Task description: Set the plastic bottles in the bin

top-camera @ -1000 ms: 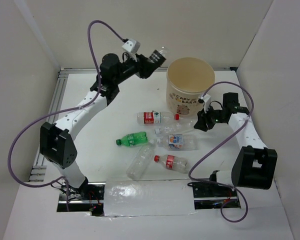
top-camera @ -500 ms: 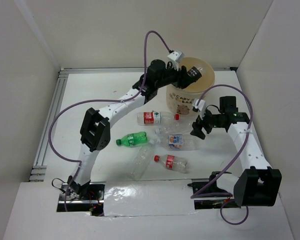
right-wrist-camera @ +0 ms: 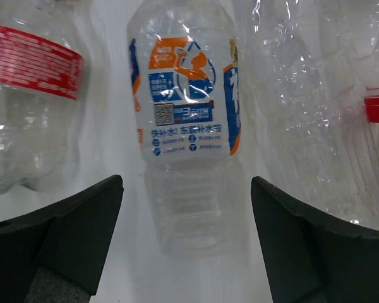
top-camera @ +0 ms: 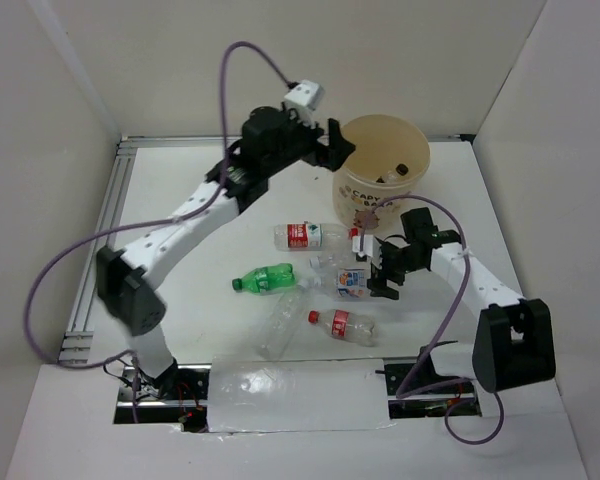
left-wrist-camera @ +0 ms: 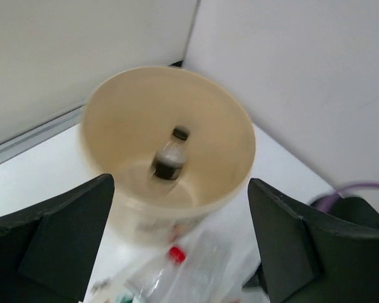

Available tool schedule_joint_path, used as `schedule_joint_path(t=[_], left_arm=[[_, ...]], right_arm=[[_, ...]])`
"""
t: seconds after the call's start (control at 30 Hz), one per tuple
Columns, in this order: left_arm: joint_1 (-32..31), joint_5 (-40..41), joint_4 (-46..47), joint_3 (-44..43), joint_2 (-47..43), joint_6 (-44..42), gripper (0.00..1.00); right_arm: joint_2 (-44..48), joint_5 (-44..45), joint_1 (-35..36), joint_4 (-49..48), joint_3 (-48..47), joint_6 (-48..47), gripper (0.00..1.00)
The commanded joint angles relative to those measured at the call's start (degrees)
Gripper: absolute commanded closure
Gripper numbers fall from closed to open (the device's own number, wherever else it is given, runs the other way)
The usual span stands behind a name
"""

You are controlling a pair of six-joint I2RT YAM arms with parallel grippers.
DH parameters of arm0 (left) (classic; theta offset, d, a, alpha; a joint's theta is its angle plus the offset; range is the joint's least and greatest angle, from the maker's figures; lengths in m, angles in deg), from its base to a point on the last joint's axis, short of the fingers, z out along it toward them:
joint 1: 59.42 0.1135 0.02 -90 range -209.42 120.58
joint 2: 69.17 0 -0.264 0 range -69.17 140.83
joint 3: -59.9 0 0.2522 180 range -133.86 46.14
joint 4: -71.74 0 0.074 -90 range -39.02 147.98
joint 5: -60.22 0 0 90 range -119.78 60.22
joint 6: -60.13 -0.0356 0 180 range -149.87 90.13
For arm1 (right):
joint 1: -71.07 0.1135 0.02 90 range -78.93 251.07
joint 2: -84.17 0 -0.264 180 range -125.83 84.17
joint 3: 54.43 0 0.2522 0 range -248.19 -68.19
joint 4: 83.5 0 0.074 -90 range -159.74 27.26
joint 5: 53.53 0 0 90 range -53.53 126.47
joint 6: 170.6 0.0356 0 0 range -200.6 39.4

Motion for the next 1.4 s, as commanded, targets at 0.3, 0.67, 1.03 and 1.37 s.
schedule_joint_path(t=[0.3,0.67,1.03,1.37], left_arm=[[2.6,9.43,-15.24,49.9,-34.91,2.65,0.0],[3.13,5.47,-17.62,58.01,-37.13,2.31,0.0],[3.13,3.01,-16.57,55.9,-26.41,-2.8,0.0],[3.13,2.39,-14.8,55.9,-21.57,-4.03,0.02]], right_arm=[[-9.88,8.38,7.02,-12.23,2.3,-3.96,0.33],[10.15,-5.32,6.93,15.64,-17.96,-5.75,0.74],[7.27,9.69,6.33,-13.79,-32.67,21.35,0.69],[-6.09,10.75,-1.58,-21.38,-36.89,25.22,0.48]])
